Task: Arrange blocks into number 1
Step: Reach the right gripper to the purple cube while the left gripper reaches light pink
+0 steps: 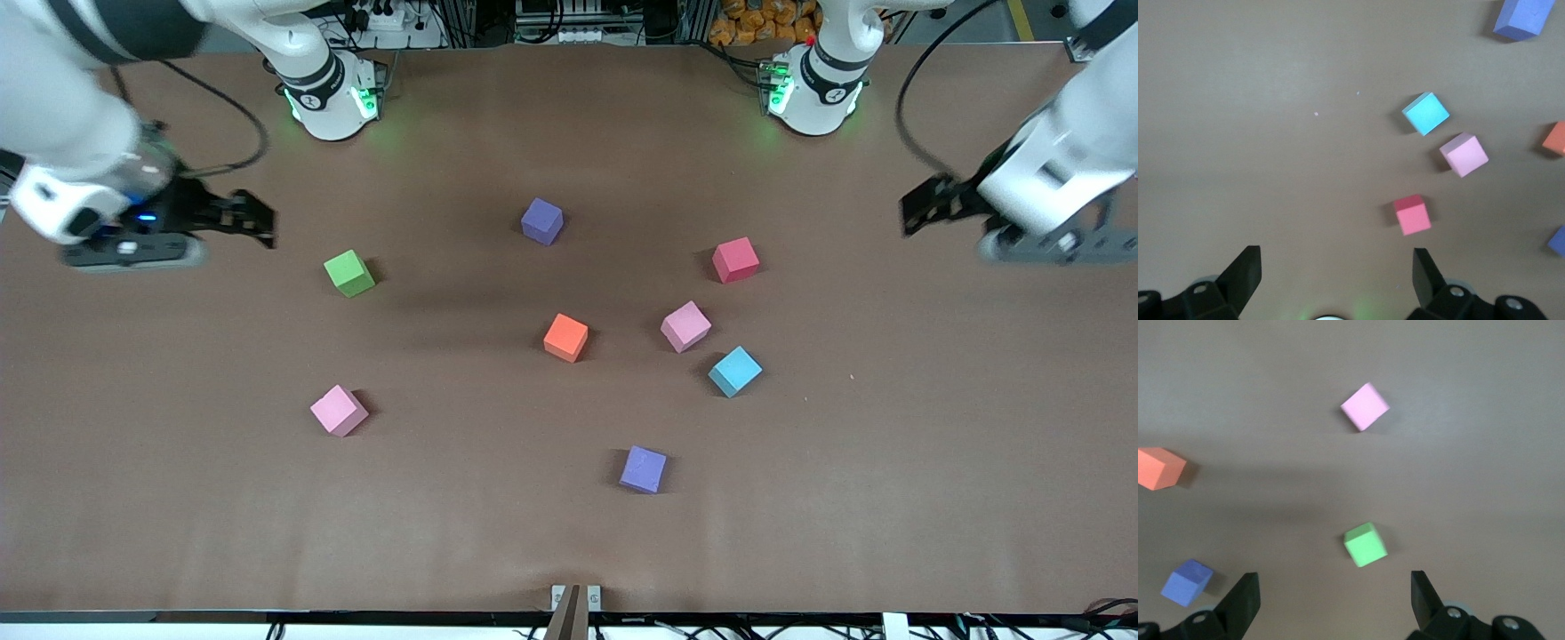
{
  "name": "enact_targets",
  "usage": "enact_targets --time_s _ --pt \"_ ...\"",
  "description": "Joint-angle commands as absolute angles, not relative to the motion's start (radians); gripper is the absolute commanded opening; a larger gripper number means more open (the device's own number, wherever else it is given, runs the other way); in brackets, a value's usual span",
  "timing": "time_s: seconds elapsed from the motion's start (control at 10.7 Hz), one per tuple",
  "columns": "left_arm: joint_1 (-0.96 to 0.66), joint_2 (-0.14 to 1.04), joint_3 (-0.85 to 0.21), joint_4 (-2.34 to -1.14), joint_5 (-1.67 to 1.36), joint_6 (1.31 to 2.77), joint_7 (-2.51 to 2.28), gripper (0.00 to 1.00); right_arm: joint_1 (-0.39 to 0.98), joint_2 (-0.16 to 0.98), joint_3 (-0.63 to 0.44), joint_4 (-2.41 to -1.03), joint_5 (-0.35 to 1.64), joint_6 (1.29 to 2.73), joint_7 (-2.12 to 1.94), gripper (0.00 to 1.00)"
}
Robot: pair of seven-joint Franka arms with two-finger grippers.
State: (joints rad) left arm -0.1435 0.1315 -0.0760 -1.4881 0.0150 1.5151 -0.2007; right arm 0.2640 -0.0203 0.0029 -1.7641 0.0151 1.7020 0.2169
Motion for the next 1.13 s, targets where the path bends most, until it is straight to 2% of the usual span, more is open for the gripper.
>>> enact_targets --time_s 0.0,0.19,0.38,0.56,0.75,1.03 --pt "-0.208 0.251 -0.097 -1.477 0.018 1.577 -0.341 1.0 0.375 -0.037 -0.002 -1.895 0.005 1.808 0.374 1.0" --pt "-0.283 0.348 -0.1 -1.482 -0.02 1.661 -0.505 1.0 0.467 -0.029 -0.002 -2.003 0.005 1.928 0.521 1.0" --pt "-0.343 0.449 -0.1 -1.515 -0.127 1.823 -0.656 1.0 0.569 0.006 -0.002 -2.09 0.006 2.03 0.665 1.0" --pt "-0.417 0.512 -0.097 -1.548 -0.115 1.922 -0.866 1.0 0.655 0.069 0.0 -2.114 0.006 2.107 0.855 1.0" --pt "-0.413 0.538 -0.094 -1.595 -0.114 1.977 -0.911 1.0 0.747 0.15 0.0 -2.115 0.015 2.182 1.022 1.0" --pt "-0.406 0.465 -0.092 -1.791 -0.114 2.15 -0.956 1.0 0.817 0.23 0.0 -2.123 0.043 2.265 1.158 1.0"
